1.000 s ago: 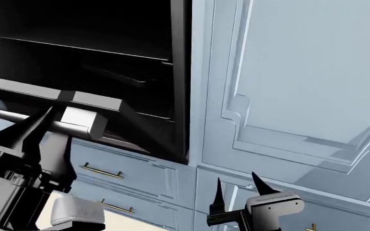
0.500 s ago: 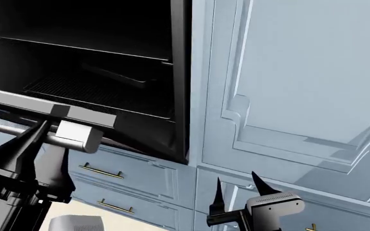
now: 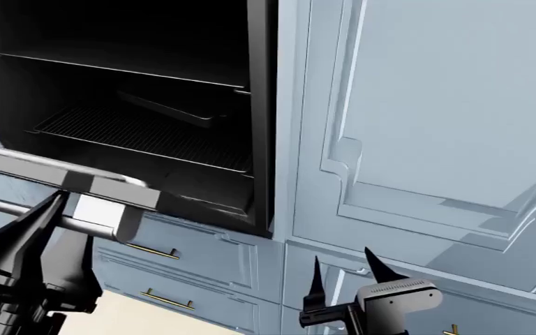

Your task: Open the oven door

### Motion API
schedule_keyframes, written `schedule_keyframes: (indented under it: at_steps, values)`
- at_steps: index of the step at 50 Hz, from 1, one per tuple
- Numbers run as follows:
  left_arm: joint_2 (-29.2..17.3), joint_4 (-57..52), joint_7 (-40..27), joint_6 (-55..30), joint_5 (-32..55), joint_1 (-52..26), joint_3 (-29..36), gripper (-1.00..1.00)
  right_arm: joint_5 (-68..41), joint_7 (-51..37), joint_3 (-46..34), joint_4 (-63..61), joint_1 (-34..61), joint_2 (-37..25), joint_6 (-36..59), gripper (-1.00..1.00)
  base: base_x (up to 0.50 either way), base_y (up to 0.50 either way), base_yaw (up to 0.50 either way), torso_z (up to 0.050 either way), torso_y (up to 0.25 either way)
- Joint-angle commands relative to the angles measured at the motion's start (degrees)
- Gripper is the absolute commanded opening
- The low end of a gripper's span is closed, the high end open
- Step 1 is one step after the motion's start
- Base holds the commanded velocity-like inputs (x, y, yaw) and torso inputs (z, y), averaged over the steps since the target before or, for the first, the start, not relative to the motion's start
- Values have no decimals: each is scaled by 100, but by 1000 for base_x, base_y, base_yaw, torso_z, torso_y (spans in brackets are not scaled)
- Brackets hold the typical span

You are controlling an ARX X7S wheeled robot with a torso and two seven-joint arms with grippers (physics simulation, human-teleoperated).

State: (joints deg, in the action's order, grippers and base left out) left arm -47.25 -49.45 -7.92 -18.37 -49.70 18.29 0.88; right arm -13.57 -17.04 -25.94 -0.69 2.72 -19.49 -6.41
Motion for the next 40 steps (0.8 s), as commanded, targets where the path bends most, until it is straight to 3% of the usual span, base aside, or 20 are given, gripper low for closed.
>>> schedule_keyframes:
  at_steps: [1, 20, 30, 40]
  values:
    - [-217, -434, -940, 221, -473, 603, -243, -100, -8, -14, 12, 86, 20, 20, -130, 100, 0, 0, 0, 10, 0]
    - [-116, -32, -2238, 672, -522, 1260, -555, -100, -20, -29, 6, 131, 43, 19, -206, 100, -3, -3, 0, 1, 4]
    - [48, -131, -3415, 1067, -584, 2159, -983, -100, -20, -54, -8, 101, 38, 7, -183, 100, -1, 0, 0, 1, 3]
    - [362, 3, -3873, 1546, -661, 2650, -1392, -100, -17, -62, -18, 127, 34, 0, -219, 100, -4, -1, 2, 1, 4]
